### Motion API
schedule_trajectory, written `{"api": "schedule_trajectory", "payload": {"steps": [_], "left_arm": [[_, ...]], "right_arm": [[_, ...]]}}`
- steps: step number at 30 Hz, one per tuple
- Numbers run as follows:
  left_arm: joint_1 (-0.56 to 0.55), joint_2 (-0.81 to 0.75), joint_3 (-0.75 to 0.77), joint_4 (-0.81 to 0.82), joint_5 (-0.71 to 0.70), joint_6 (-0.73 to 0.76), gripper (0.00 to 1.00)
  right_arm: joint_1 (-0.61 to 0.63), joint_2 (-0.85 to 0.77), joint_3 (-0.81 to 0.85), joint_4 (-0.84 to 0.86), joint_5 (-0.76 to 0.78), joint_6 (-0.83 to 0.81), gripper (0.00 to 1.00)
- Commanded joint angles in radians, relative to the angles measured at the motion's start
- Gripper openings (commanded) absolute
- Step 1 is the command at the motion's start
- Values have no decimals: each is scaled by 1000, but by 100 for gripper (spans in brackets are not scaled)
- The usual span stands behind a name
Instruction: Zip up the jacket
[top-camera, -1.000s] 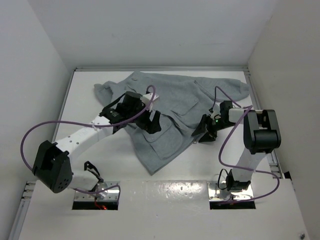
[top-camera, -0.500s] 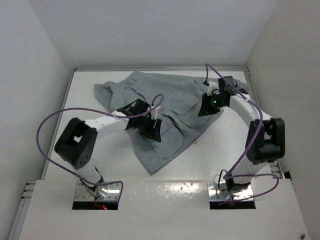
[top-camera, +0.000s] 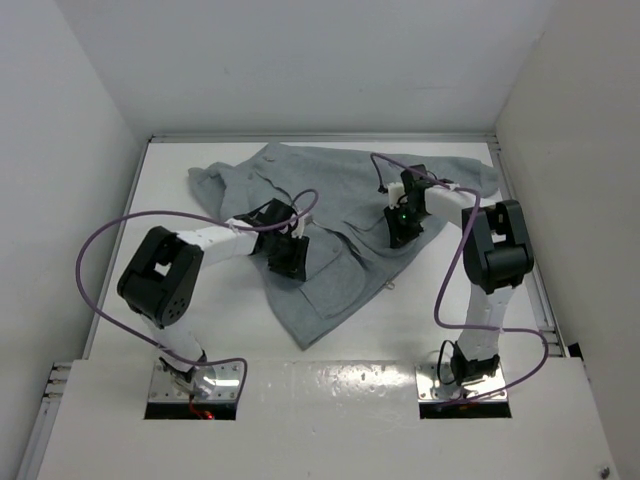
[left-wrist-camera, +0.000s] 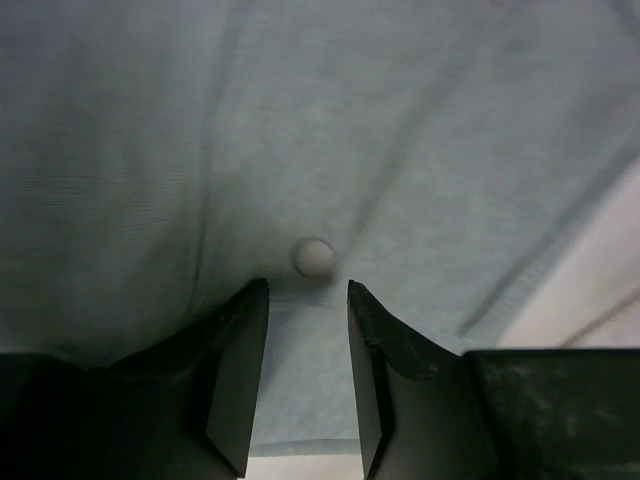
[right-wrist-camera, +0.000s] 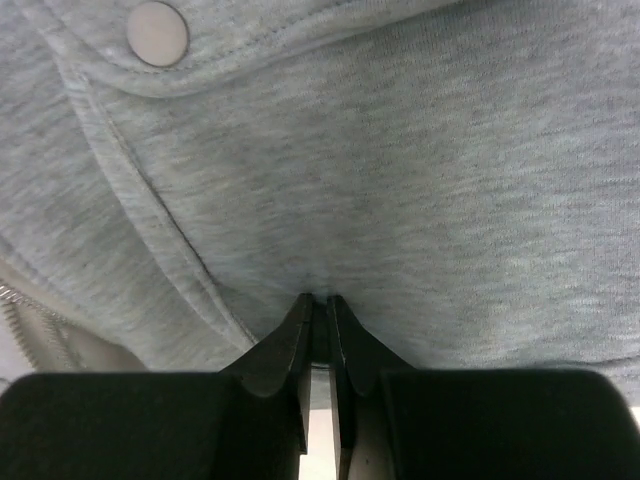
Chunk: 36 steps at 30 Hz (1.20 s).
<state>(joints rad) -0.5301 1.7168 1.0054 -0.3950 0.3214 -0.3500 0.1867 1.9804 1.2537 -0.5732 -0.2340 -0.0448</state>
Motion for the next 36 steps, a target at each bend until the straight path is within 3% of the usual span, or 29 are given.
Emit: {"api": "schedule_trajectory", "payload": {"steps": [1,4,8,14,15,17,18,19,24,27,32,36], "left_arm": [[62,38,50,-60,-189,-4,43],[114,72,90,-71,-294,-4,42],[222,116,150,-82,-332,-4,40],[318,68,170,-70,-184,43,40],[318,40,156,-50,-120,66,46],[289,-78,105,-18,-53,89,54],[269,-123,92,-2,-33,100,66],[245,-166,78,22,0,111,71],[-3,-307,58,31,-33,186,78],[-100,-296,79,21,-145,186,78],[-81,-253,114,1,-180,141,78],[-56,-278,124,1,-171,129,78]], "right_arm": [[22,-8,3,-79,102,-24,9],[43,-50,-49,-109,58,-17,7],[94,-110,-125,-128,-8,2,7],[155,-167,-139,-162,-128,37,7],[154,-192,-142,-162,-174,75,14],[146,-245,-154,-131,-215,95,26],[140,-285,-158,-123,-234,111,35],[131,-326,-174,-113,-261,127,39],[135,-432,-197,-97,-300,197,54],[194,-425,-194,-103,-252,184,56],[312,-352,-192,-64,-26,161,53],[350,-269,-159,-34,71,163,53]]}}
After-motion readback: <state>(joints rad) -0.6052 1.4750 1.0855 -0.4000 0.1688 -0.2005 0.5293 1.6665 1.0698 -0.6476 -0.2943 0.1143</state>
